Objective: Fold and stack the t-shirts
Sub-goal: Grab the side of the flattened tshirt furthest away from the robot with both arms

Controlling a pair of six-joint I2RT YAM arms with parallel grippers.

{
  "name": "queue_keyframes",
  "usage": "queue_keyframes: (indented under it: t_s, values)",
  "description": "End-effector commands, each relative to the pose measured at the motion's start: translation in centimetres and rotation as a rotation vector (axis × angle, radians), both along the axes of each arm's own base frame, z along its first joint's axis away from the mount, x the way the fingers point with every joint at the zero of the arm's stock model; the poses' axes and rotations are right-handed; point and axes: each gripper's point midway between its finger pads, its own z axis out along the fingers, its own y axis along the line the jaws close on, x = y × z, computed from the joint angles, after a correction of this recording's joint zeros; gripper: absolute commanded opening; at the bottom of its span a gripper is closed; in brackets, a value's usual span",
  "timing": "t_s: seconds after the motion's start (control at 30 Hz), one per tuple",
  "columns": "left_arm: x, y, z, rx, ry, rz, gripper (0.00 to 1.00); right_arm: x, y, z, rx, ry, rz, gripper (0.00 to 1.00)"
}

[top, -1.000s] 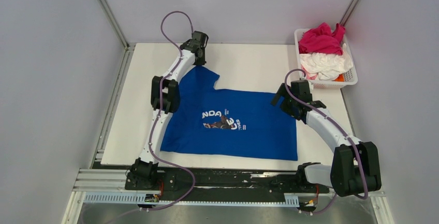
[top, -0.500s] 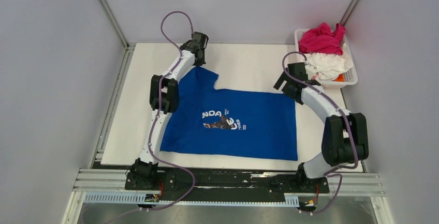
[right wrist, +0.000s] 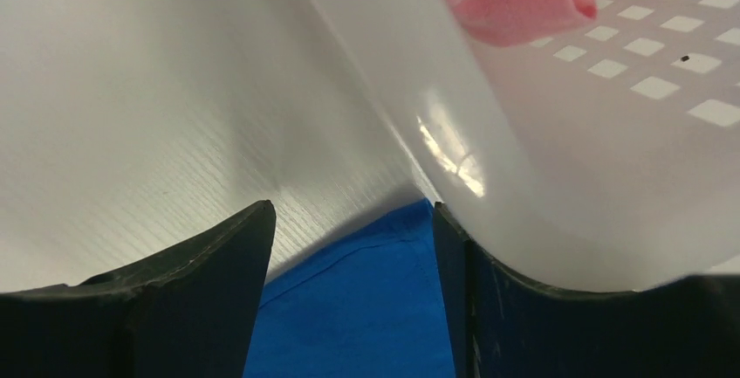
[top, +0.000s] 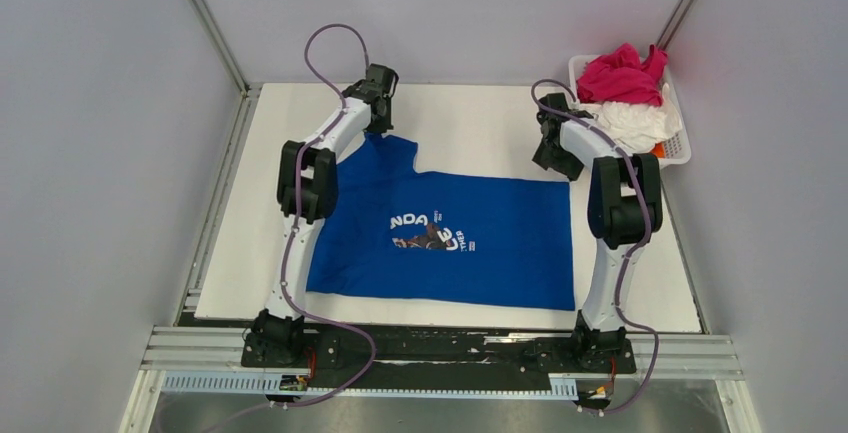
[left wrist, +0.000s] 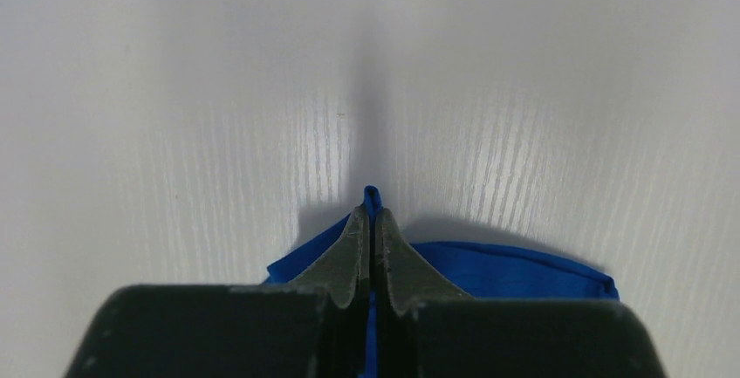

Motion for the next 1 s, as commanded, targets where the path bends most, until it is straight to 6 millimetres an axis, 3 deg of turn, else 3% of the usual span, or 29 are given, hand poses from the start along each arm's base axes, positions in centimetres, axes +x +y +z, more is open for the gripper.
queue_keyframes:
  t_s: [0.0,0.47,0.63,0.77,0.97]
  values:
    - [0.4,-1.0,5.5,-0.034,-0.107,-0.023,0.0,-0.2,-1.1,-0.1,-0.031,0.038,-0.039,0.68]
    - [-3.0,-1.7,6.1,-0.052,-0.107,-0.056,0.0,-2.7,-0.3,-3.4,-0.017,0.121,-0.082,0.66]
    - [-4.1,-1.5,6.7,-0.051,-0.116,-0.048,0.0,-3.0,0.1,-3.0,-0.041,0.108,-0.086,0.57]
    - [-5.1,-1.3,7.7,-0.059,-0.134,-0.045,0.0,-3.0,0.2,-2.7,-0.045,0.092,-0.095,0.42]
    - [-6.6,-1.0,8.2,-0.059,-0.144,-0.039,0.0,-3.3,0.2,-2.7,-0.039,0.075,-0.12,0.28]
